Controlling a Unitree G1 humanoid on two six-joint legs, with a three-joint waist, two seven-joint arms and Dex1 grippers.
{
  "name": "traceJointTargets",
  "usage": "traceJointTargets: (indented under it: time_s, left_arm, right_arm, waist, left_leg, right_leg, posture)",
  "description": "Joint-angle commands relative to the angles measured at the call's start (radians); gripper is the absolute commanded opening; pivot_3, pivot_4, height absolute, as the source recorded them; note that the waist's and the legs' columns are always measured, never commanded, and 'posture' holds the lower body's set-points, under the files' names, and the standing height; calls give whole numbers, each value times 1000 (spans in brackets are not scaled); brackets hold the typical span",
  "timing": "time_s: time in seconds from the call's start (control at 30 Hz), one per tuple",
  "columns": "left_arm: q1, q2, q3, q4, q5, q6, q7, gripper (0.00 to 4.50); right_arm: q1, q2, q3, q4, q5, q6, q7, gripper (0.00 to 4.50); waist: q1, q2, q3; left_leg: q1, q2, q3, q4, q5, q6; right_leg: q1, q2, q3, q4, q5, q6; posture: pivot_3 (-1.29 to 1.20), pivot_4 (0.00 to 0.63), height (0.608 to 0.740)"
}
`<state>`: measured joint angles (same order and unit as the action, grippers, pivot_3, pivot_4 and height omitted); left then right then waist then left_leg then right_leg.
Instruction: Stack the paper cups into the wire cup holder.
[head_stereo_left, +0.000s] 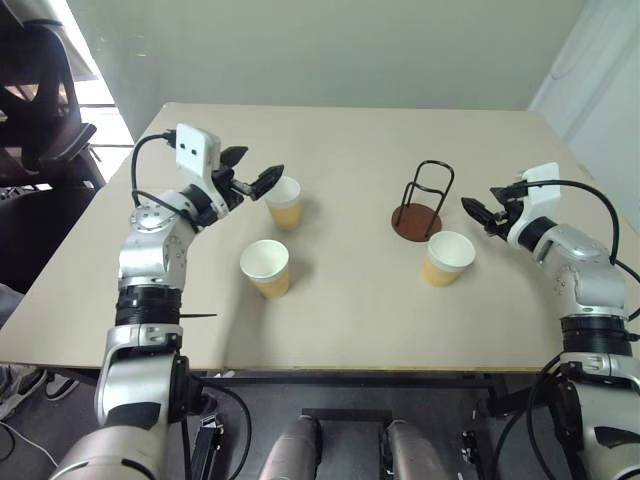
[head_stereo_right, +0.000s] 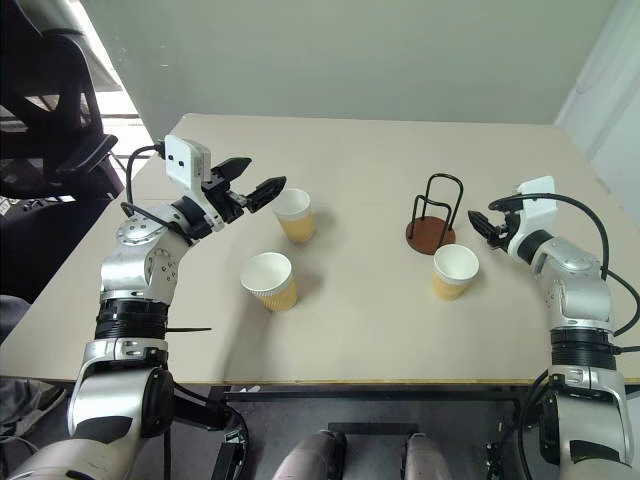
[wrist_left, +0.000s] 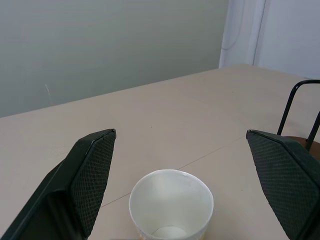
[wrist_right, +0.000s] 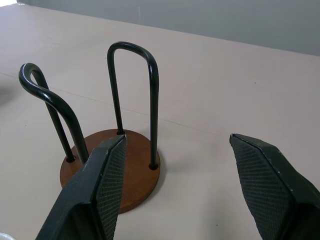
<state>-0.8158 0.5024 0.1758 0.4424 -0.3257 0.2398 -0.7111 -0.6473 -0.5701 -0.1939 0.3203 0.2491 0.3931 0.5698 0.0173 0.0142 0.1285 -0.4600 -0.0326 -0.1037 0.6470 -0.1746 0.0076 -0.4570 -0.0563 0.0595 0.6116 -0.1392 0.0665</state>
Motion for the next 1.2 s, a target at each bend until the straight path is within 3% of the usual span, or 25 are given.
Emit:
traceJointTargets:
  time_s: [0.03, 0.4, 0.7, 1.2]
  left_arm:
    - [-24, 18, 18, -41, -10, -9, -1, 4475]
    - [5, 76, -31, -158, -104, 150, -229, 4475]
    - [16, 80, -56, -205, -115, 200, -278, 4475]
    - [-41, 36, -73, -124, -103, 159, -303, 4475]
  right_arm:
    - [-13, -16, -12, -42, 5, -14, 3, 3317]
    - [-9, -18, -13, -49, 6, -10, 3, 3317]
    - [-11, -34, -10, -45, 5, -12, 21, 3317]
    - [30, -191, 70, -164, 50, 88, 325, 3317]
  waist:
    - [0, 0, 0]
    - [0, 0, 0]
    - [0, 0, 0]
    - [1, 0, 0]
  left_leg:
    - [0, 0, 0, 0, 0, 0]
    - [0, 0, 0, 0, 0, 0]
    - [0, 0, 0, 0, -1, -1]
    - [0, 0, 0, 0, 0, -1]
  right_leg:
    - [0, 0, 0, 0, 0, 0]
    - [0, 0, 0, -1, 0, 0]
    - [0, 0, 0, 0, 0, 0]
    - [0, 0, 0, -1, 0, 0]
  posture:
    - [0, 150, 740]
    - [0, 150, 740]
    - [0, 150, 740]
    - [0, 150, 740]
